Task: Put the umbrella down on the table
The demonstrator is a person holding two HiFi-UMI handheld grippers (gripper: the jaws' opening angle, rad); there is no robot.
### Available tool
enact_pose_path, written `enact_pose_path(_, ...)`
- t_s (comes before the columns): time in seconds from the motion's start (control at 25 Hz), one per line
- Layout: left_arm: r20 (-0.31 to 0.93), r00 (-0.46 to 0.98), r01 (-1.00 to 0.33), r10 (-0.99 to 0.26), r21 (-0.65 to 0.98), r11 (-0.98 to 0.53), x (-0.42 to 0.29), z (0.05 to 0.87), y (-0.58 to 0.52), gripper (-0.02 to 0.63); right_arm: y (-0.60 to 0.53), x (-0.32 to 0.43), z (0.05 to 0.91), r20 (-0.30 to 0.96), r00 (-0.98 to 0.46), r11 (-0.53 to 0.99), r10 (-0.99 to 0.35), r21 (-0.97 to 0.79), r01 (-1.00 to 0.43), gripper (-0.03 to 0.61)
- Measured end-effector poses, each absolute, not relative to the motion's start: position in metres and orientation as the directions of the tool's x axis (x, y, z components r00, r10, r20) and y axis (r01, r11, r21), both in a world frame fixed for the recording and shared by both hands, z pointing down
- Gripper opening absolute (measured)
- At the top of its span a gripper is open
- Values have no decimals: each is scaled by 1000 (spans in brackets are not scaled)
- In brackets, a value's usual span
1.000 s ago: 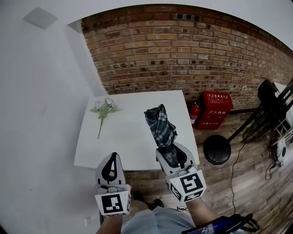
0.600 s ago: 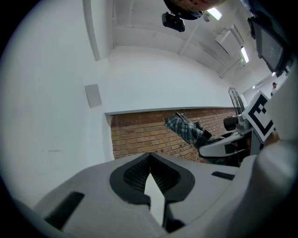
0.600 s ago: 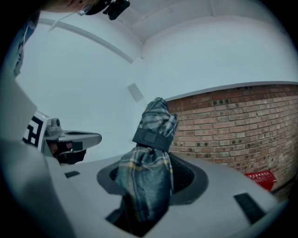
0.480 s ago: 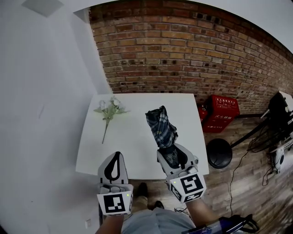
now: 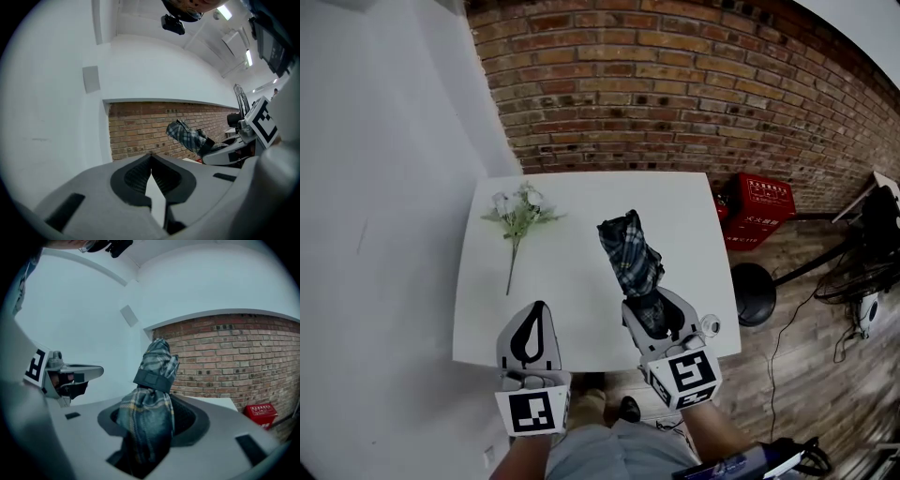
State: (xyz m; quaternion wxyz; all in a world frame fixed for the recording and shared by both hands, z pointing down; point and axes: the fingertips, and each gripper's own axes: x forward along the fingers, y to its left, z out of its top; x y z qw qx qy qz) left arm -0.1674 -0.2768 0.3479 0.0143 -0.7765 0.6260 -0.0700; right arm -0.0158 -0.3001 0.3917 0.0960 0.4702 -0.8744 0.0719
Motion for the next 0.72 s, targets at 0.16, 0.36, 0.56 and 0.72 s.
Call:
enact_pose_path(0.16,114,219,-968,-969,-102,-231,-176,362,-292,9,-312,-22,412,274,-525,536,-806,-37,-843,199)
enact_pose_path(0.36,143,232,-966,-962,-85,-245,-182,381,-306,9,-322,-24,438,326,-503,518,-800,-45,-854,199)
enact_pose_path(0.56,178,249,-962,-952,-67,-265,-187,401,-317,9,-331,-28,463,376,-483,505,-791,-46,-862,199)
enact_pose_path(0.72,203,256,-960,-945,-56,-273,-190,415,-326,9,-339,-28,483,410,-468,491,-783,-55,-870,199)
